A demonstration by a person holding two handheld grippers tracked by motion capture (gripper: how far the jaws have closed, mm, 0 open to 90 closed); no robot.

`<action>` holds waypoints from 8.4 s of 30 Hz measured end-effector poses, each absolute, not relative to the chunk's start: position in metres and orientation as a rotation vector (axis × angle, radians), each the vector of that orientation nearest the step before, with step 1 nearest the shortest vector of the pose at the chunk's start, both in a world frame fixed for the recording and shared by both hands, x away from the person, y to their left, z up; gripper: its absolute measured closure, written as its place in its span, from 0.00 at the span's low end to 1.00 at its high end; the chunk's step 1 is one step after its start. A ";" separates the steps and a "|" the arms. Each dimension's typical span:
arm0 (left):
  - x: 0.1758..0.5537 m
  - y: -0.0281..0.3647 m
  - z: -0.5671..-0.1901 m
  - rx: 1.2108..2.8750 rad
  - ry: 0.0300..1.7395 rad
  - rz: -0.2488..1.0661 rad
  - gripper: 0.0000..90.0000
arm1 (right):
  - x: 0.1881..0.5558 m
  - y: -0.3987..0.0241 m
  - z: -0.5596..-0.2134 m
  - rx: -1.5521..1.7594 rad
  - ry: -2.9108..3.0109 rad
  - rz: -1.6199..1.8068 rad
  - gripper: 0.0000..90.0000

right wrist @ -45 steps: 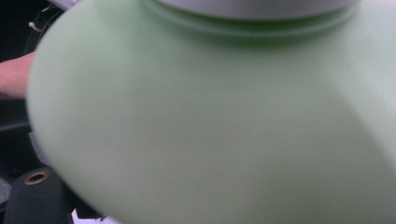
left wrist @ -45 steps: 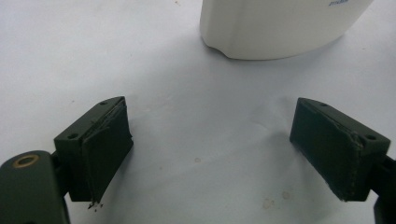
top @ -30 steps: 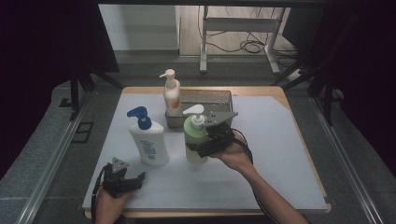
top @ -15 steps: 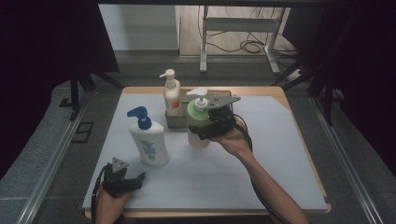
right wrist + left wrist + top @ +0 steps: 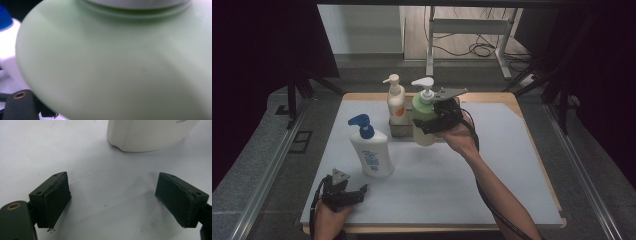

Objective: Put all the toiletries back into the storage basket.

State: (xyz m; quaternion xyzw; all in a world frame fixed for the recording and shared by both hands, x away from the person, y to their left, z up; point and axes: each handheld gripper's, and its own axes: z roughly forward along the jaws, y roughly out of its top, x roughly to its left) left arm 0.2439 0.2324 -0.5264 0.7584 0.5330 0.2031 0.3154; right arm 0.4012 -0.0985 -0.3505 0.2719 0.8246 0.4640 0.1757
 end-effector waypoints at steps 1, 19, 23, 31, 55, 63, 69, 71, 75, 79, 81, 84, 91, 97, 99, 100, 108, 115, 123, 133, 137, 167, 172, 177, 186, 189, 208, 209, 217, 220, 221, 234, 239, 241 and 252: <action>0.244 0.232 -0.526 1.998 1.404 0.535 0.13 | 0.403 -0.098 -0.349 0.776 2.331 1.315 0.13; 0.244 0.232 -0.526 1.999 1.406 0.534 0.13 | 0.437 -0.092 -0.339 0.869 2.245 1.271 0.13; 0.244 0.232 -0.526 1.996 1.407 0.532 0.13 | 0.444 -0.091 -0.340 0.884 2.233 1.266 0.13; 0.244 0.232 -0.526 1.994 1.407 0.532 0.13 | 0.456 -0.089 -0.342 0.908 2.199 1.254 0.13; 0.244 0.232 -0.526 1.993 1.408 0.531 0.13 | 0.484 -0.080 -0.372 0.945 2.201 1.201 0.13; 0.244 0.232 -0.526 1.998 1.407 0.531 0.13 | 0.487 -0.077 -0.384 0.953 2.237 1.180 0.13; 0.244 0.232 -0.526 1.994 1.409 0.530 0.13 | 0.489 -0.078 -0.388 0.979 2.253 1.168 0.13; 0.244 0.232 -0.526 1.994 1.409 0.530 0.13 | 0.490 -0.079 -0.390 0.981 2.257 1.163 0.13; 0.244 0.232 -0.526 1.993 1.408 0.531 0.13 | 0.491 -0.079 -0.395 0.989 2.268 1.155 0.13; 0.244 0.232 -0.526 1.993 1.408 0.531 0.13 | 0.492 -0.079 -0.401 1.006 2.282 1.146 0.13; 0.244 0.232 -0.526 1.993 1.408 0.531 0.13 | 0.492 -0.079 -0.404 1.012 2.292 1.138 0.14; 0.244 0.232 -0.526 1.995 1.409 0.531 0.13 | 0.493 -0.079 -0.407 1.014 2.300 1.130 0.14; 0.244 0.232 -0.526 1.994 1.409 0.531 0.13 | 0.495 -0.077 -0.414 1.032 2.324 1.107 0.14; 0.244 0.232 -0.526 1.994 1.409 0.530 0.13 | 0.498 -0.078 -0.419 1.049 2.334 1.103 0.14; 0.244 0.232 -0.526 1.994 1.409 0.530 0.13 | 0.498 -0.078 -0.419 1.053 2.333 1.106 0.14; 0.244 0.232 -0.526 1.994 1.409 0.531 0.13 | 0.499 -0.078 -0.419 1.057 2.334 1.109 0.14; 0.244 0.232 -0.526 1.994 1.409 0.531 0.13 | 0.502 -0.079 -0.420 1.049 2.353 1.128 0.12; 0.244 0.232 -0.526 1.994 1.409 0.531 0.13 | 0.505 -0.083 -0.423 1.034 2.370 1.192 0.06; 0.244 0.232 -0.526 1.994 1.409 0.531 0.13 | 0.502 -0.087 -0.425 0.995 2.382 1.209 0.00; 0.244 0.232 -0.526 1.993 1.409 0.532 0.13 | 0.495 -0.105 -0.428 0.990 2.376 1.193 0.03; 0.244 0.232 -0.527 1.993 1.409 0.532 0.13 | 0.492 -0.111 -0.428 0.991 2.380 1.209 0.06; 0.244 0.232 -0.526 1.994 1.409 0.532 0.13 | 0.485 -0.154 -0.440 1.152 2.376 1.115 0.90; 0.244 0.232 -0.526 1.994 1.409 0.532 0.13 | 0.487 -0.151 -0.442 1.178 2.348 1.103 0.99; 0.244 0.232 -0.526 1.994 1.409 0.532 0.13 | 0.494 -0.142 -0.448 1.211 2.348 1.072 0.99; 0.244 0.232 -0.526 2.000 1.407 0.531 0.13 | 0.502 -0.132 -0.456 1.236 2.370 1.030 0.99; 0.244 0.232 -0.526 1.994 1.409 0.531 0.13 | 0.503 -0.129 -0.457 1.237 2.374 1.018 0.99; 0.244 0.232 -0.526 1.994 1.409 0.531 0.13 | 0.503 -0.121 -0.460 1.235 2.393 1.023 0.99; 0.244 0.232 -0.526 1.994 1.410 0.531 0.13 | 0.502 -0.120 -0.460 1.234 2.396 1.024 0.99; 0.244 0.232 -0.526 1.994 1.410 0.531 0.13 | 0.501 -0.111 -0.460 1.209 2.414 1.025 0.99; 0.244 0.232 -0.526 1.994 1.409 0.531 0.13 | 0.501 -0.107 -0.460 1.207 2.416 1.024 0.99; 0.244 0.232 -0.526 1.994 1.409 0.531 0.13 | 0.500 -0.106 -0.460 1.203 2.419 1.026 0.99; 0.244 0.232 -0.526 1.994 1.410 0.530 0.13 | 0.498 -0.102 -0.459 1.211 2.410 1.005 0.99; 0.244 0.232 -0.526 1.994 1.410 0.531 0.13 | 0.498 -0.104 -0.459 1.203 2.413 1.006 0.96; 0.244 0.232 -0.526 1.994 1.409 0.531 0.13 | 0.498 -0.105 -0.458 1.198 2.416 1.010 0.94; 0.244 0.232 -0.526 1.994 1.411 0.532 0.13 | 0.491 -0.111 -0.447 1.136 2.405 1.045 0.85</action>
